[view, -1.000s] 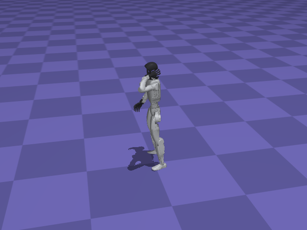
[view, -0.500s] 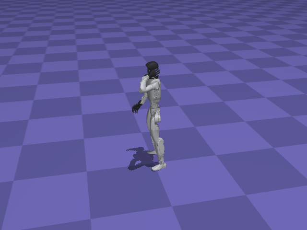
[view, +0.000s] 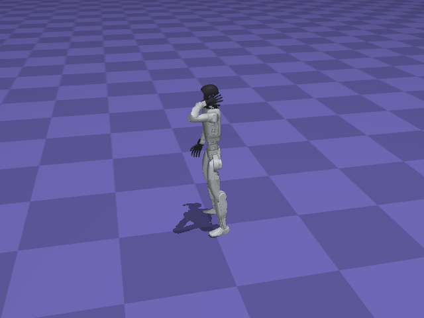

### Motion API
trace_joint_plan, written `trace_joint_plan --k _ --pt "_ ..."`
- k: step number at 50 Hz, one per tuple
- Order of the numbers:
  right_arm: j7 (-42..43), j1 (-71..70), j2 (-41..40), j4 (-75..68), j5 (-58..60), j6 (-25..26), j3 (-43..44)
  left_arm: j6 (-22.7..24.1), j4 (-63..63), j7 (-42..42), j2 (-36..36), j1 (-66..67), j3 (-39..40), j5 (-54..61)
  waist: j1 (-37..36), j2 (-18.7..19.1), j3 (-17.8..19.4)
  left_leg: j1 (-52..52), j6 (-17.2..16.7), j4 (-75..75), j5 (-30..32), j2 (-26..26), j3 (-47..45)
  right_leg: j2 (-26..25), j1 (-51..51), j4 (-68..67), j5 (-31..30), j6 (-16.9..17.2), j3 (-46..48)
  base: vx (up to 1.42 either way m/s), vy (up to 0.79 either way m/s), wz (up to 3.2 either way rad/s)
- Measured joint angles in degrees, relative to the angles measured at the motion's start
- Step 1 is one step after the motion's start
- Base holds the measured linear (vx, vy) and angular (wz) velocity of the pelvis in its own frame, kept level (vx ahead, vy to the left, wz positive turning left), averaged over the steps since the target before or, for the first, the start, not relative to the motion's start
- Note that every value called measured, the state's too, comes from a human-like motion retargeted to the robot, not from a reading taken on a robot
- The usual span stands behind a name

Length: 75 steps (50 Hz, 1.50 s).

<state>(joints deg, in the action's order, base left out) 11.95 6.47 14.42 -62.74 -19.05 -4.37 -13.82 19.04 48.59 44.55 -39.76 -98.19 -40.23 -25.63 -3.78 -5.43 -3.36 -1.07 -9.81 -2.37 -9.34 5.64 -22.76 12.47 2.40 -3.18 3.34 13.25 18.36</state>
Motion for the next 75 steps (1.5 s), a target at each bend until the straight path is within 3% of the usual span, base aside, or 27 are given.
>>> trace_joint_plan --k 10,29,38,58,75 --pt "3.19 -1.23 1.05 4.62 0.33 -1.08 1.40 -0.47 1.07 1.16 3.75 1.65 -0.03 -0.24 0.73 -0.85 0.26 0.67 -0.01 -1.06 0.43 0.32 0.82 -0.47 0.57 0.04 -0.25 -0.11 0.93 0.00 0.00 0.00" --pt "2.91 -3.32 -0.23 13.50 4.41 -3.12 -2.73 -1.30 1.83 0.98 3.05 7.54 4.09 -7.16 -3.98 -2.11 6.94 0.10 -0.57 0.29 -0.41 -0.15 0.57 0.27 -0.13 -0.47 0.19 -1.47 0.23 0.00 0.00 0.00" --pt "1.27 -3.12 -1.27 9.62 5.18 -2.28 -5.07 -0.64 1.55 0.37 3.35 10.16 5.82 -6.75 -3.32 -3.44 5.13 0.42 -1.16 1.39 -0.65 -0.41 0.74 0.85 -0.34 -0.80 0.64 -1.59 0.44 0.00 0.00 0.00" --pt "2.29 -2.75 0.80 4.53 1.70 -1.33 3.97 0.19 0.57 -0.24 1.44 8.32 4.26 0.28 -1.30 0.97 0.90 -1.70 -0.63 2.36 -1.76 -1.01 -0.30 1.72 -2.12 -1.25 1.56 -0.70 -0.47 0.00 0.00 0.00" --pt "0.65 1.51 0.78 3.76 0.36 -0.12 3.93 0.62 0.12 -3.09 -0.72 4.73 2.68 2.80 0.89 0.49 0.13 0.36 -0.12 0.65 -0.63 0.06 1.83 0.22 -1.33 0.02 0.62 -0.13 2.18 0.00 0.00 0.00"
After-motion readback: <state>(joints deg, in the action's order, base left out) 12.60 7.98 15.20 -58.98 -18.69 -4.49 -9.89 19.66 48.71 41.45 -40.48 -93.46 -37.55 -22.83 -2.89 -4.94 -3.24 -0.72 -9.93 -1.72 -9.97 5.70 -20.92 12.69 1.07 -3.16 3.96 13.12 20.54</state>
